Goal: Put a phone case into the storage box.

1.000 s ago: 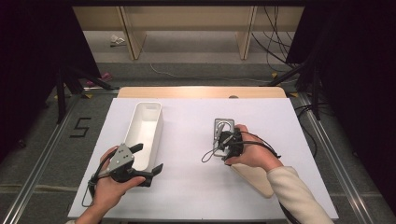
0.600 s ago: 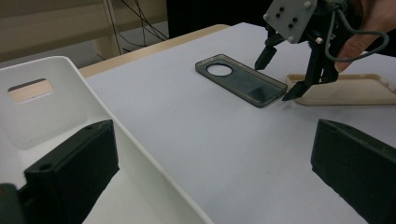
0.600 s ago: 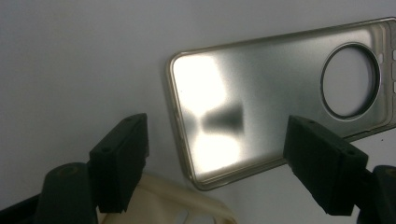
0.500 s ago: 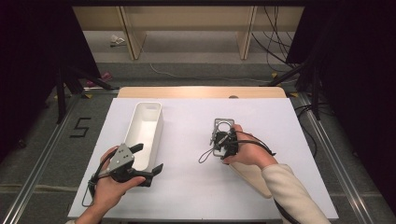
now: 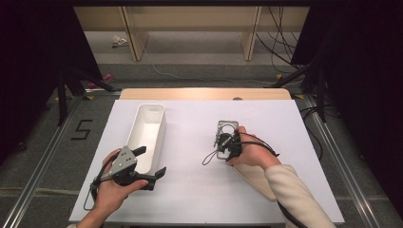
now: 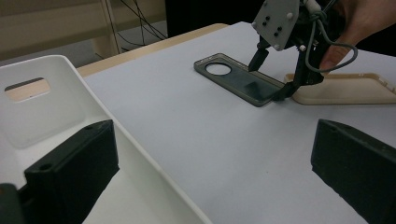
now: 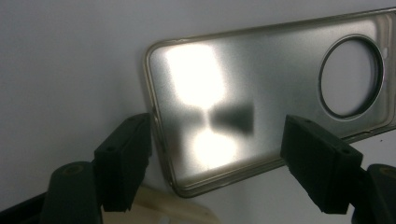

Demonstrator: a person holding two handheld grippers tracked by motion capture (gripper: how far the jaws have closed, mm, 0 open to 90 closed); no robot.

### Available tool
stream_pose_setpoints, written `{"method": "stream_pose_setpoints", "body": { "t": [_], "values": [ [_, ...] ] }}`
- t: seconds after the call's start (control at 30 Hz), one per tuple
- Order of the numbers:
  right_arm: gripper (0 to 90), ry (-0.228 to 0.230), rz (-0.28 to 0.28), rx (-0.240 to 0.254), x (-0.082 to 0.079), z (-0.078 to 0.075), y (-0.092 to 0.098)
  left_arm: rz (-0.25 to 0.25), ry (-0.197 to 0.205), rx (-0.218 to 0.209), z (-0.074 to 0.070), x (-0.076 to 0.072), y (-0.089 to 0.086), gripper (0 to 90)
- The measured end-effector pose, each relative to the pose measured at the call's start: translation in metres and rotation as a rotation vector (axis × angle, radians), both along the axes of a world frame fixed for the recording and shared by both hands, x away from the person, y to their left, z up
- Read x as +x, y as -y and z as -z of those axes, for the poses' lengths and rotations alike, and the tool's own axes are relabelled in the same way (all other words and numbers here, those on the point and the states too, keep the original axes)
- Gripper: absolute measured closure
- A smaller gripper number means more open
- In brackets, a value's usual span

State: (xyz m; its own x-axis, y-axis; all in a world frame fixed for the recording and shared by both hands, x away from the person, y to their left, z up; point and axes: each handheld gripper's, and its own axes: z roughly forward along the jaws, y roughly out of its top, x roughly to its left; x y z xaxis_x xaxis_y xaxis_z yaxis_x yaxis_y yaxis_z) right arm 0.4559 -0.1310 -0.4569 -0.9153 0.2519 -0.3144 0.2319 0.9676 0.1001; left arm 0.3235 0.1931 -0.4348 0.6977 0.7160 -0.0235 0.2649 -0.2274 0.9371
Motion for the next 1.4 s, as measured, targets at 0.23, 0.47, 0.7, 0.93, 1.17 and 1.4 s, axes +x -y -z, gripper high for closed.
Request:
{"method": "stream_pose_setpoints", "body": {
  "t": [0.23, 0.47, 0.7, 0.93, 1.17, 1.4],
  "values": [
    [33.0, -0.012, -0.017, -0.003, -0.001, 0.000, -0.002, 0.003, -0.001, 0.000, 0.000, 0.000, 0.000, 0.3],
    [44.9, -0.033, -0.058, -0.012, -0.003, -0.001, -0.003, 0.003, -0.002, 0.001, 0.001, 0.000, 0.001, 0.4],
    [59.4, -0.080, -0.095, -0.032, -0.005, -0.001, -0.007, 0.003, -0.003, 0.000, 0.001, 0.000, 0.001, 0.5],
    [67.4, -0.098, -0.103, -0.037, -0.006, -0.001, -0.009, 0.004, -0.001, 0.005, 0.000, 0.000, 0.001, 0.6],
    [73.4, -0.117, -0.104, -0.038, -0.007, -0.001, -0.010, 0.005, 0.000, 0.005, 0.000, 0.000, 0.001, 0.9],
    [80.0, -0.138, -0.103, -0.051, -0.007, -0.001, -0.012, 0.004, -0.001, 0.005, 0.001, 0.000, 0.001, 1.1]
  ]
}}
